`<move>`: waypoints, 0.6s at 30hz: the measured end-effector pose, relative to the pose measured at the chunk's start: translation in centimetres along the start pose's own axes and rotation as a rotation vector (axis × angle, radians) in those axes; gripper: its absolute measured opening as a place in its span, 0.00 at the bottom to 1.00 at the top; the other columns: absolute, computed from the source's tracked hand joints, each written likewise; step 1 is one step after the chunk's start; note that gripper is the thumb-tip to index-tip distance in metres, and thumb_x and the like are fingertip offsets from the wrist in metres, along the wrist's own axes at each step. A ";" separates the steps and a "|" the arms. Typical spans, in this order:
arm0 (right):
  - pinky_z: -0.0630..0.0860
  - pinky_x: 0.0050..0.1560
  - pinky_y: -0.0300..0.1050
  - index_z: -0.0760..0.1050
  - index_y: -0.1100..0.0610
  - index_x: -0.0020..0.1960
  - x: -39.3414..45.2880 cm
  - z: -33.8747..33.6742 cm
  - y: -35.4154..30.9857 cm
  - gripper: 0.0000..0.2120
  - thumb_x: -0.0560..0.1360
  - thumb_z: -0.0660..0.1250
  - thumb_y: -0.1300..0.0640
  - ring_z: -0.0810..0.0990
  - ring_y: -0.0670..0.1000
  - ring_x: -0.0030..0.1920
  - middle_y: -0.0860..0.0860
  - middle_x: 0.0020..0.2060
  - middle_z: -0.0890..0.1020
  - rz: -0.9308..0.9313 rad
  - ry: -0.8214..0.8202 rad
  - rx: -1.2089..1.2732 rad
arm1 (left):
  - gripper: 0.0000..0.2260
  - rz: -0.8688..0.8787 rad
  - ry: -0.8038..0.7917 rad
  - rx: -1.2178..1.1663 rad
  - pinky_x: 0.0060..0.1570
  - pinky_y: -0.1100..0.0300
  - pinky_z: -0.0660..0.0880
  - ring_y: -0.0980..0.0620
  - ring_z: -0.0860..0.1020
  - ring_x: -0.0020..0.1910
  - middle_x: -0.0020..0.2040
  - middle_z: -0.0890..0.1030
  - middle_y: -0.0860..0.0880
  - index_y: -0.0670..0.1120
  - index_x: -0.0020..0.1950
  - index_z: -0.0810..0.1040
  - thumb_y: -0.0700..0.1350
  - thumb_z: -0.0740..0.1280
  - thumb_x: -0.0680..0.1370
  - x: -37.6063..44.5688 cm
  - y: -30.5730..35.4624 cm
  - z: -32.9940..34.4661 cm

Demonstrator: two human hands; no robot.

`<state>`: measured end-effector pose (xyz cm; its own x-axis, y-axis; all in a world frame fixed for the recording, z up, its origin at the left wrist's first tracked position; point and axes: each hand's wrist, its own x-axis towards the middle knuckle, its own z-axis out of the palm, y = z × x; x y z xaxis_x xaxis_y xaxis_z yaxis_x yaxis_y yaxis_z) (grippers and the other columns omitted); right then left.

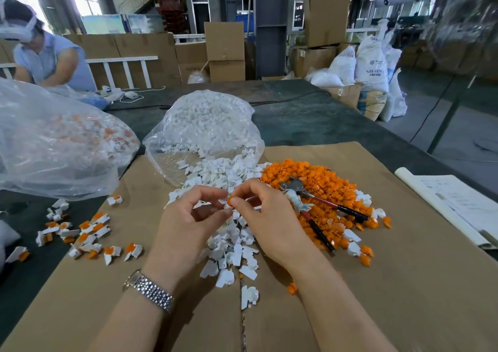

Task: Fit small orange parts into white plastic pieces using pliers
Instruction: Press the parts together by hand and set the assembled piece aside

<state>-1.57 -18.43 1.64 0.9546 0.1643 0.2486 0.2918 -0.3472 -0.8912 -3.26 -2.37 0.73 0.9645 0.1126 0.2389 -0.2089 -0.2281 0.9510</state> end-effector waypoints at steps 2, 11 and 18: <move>0.71 0.45 0.27 0.78 0.49 0.50 -0.1 0.1 0.0 0.02 0.81 0.67 0.55 0.78 0.40 0.47 0.43 0.45 0.82 -0.011 0.019 0.002 | 0.11 -0.022 -0.009 -0.002 0.40 0.71 0.77 0.57 0.85 0.44 0.46 0.86 0.54 0.57 0.51 0.85 0.45 0.79 0.72 -0.1 0.0 0.0; 0.77 0.46 0.36 0.79 0.52 0.50 -0.4 -0.3 -0.3 0.02 0.81 0.68 0.57 0.80 0.44 0.48 0.45 0.46 0.81 -0.074 -0.001 0.041 | 0.17 -0.243 -0.215 -0.420 0.50 0.62 0.81 0.42 0.86 0.54 0.54 0.86 0.37 0.42 0.55 0.86 0.45 0.78 0.68 0.4 -0.7 -0.4; 0.76 0.40 0.31 0.81 0.51 0.49 -0.3 -0.1 0.0 0.01 0.79 0.71 0.56 0.82 0.39 0.41 0.45 0.40 0.83 -0.007 0.051 0.118 | 0.17 -0.181 -0.115 -0.437 0.44 0.58 0.83 0.37 0.86 0.47 0.46 0.86 0.34 0.36 0.54 0.80 0.39 0.77 0.67 0.2 -0.4 -0.1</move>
<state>-1.86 -18.59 1.61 0.9552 0.1183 0.2711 0.2922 -0.2350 -0.9270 -2.95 -2.18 0.41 0.9981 -0.0001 0.0617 -0.0602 0.2152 0.9747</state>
